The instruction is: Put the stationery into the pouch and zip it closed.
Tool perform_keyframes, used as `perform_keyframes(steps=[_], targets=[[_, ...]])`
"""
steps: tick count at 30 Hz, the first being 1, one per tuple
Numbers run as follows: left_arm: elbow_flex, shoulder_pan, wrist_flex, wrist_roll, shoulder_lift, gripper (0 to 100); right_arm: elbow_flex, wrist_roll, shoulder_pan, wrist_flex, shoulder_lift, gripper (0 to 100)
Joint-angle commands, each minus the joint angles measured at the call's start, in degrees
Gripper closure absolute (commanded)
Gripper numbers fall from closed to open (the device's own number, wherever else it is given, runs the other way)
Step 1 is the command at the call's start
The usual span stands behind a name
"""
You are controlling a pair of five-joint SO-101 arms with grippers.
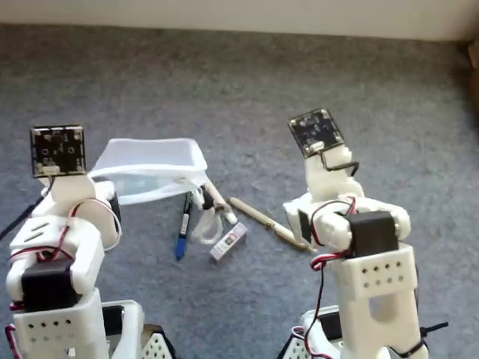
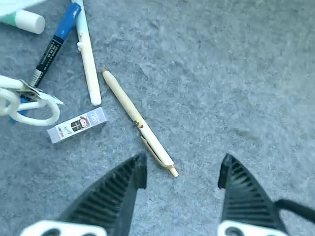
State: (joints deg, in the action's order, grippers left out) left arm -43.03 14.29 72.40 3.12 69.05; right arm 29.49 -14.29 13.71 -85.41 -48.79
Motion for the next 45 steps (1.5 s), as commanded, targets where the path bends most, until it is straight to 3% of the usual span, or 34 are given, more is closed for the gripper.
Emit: perform_keyframes(steps=[1, 11, 25, 45], targets=[[5.2, 4.5, 0.2, 0.7, -3.1, 99, 5.7, -0.6, -0.4, 7.9, -0.3, 77.4], [5.0, 10.3, 0.3, 0.8, -4.4, 99, 13.0, -0.7, 8.7, 14.6, 1.3, 77.5], [2.3, 10.2, 0.1, 0.7, -4.4, 99, 3.1, -0.7, 16.7, 21.6, 26.2, 77.5], [2.3, 10.3, 0.3, 0.7, -4.4, 99, -7.4, -7.6, 17.6, 29.6, 50.7, 82.6]])
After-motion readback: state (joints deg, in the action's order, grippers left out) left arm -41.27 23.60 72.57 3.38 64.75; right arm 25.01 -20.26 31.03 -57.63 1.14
